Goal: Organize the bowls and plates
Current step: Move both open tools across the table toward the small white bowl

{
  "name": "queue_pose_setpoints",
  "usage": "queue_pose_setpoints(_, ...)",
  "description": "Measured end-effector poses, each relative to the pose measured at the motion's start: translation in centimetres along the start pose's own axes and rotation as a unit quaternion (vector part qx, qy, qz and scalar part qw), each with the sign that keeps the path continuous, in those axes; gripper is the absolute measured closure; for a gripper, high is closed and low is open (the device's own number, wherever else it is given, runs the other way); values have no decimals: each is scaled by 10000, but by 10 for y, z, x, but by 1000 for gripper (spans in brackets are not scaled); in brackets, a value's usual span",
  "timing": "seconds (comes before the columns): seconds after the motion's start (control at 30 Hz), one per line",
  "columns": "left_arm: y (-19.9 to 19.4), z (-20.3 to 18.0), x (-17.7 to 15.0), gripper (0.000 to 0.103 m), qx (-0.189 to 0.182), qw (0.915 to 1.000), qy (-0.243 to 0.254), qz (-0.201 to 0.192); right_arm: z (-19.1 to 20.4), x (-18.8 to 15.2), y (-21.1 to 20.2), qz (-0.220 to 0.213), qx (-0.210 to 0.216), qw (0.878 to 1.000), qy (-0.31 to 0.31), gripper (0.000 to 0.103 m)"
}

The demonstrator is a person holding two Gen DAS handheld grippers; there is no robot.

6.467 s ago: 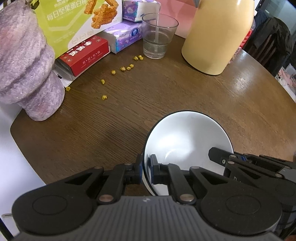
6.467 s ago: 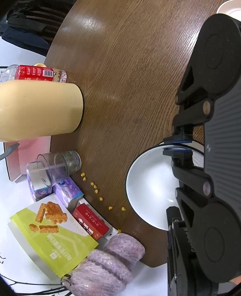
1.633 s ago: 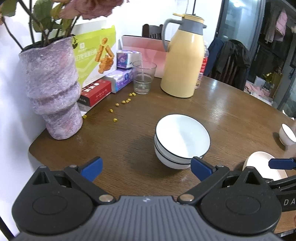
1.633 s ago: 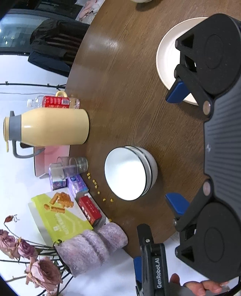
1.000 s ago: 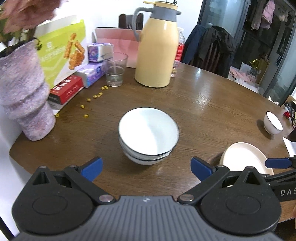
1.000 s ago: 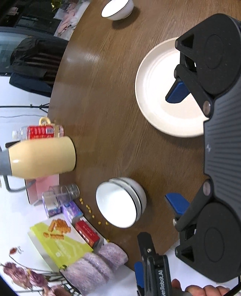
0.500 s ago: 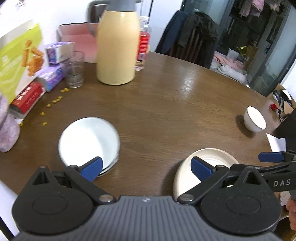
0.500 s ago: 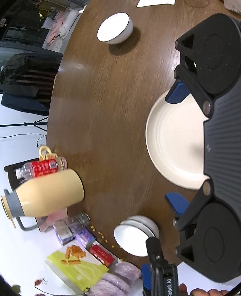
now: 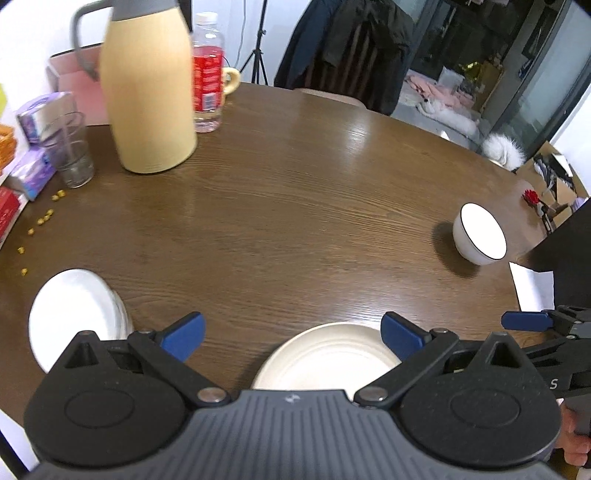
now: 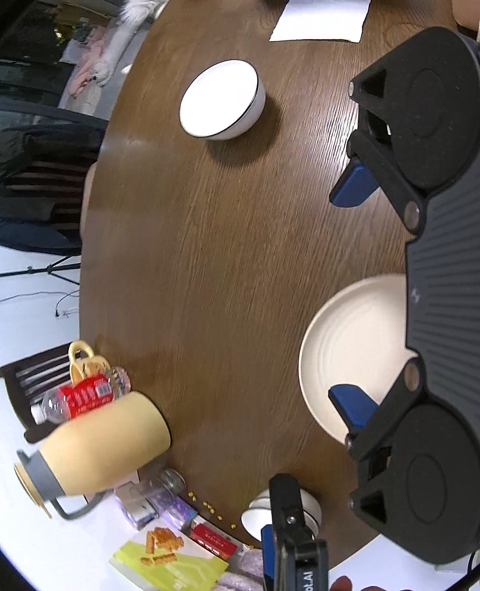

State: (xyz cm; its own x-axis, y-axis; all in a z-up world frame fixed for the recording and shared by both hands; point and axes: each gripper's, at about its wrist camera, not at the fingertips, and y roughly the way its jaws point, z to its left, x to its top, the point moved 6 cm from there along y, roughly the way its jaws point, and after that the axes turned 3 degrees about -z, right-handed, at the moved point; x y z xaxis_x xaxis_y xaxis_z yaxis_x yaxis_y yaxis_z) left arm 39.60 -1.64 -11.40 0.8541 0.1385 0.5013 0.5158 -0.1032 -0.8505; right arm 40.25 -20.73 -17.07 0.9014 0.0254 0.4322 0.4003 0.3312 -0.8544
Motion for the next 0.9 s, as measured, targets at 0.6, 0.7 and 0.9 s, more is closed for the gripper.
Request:
queue_pose_setpoints(0.6,76,-117,36,0,-72,9956,586,727,-131,4,27,330,-329,9926,1125,2)
queue_pose_setpoints(0.7,86,-133,43,0,-70,9944,700,786,-148,4,28,341,-387,9896,1344,2)
queue_pose_setpoints(0.9,108,-162,57,0,-61,9913,914,949,-182,3,33,387,-484,9819,1790,2)
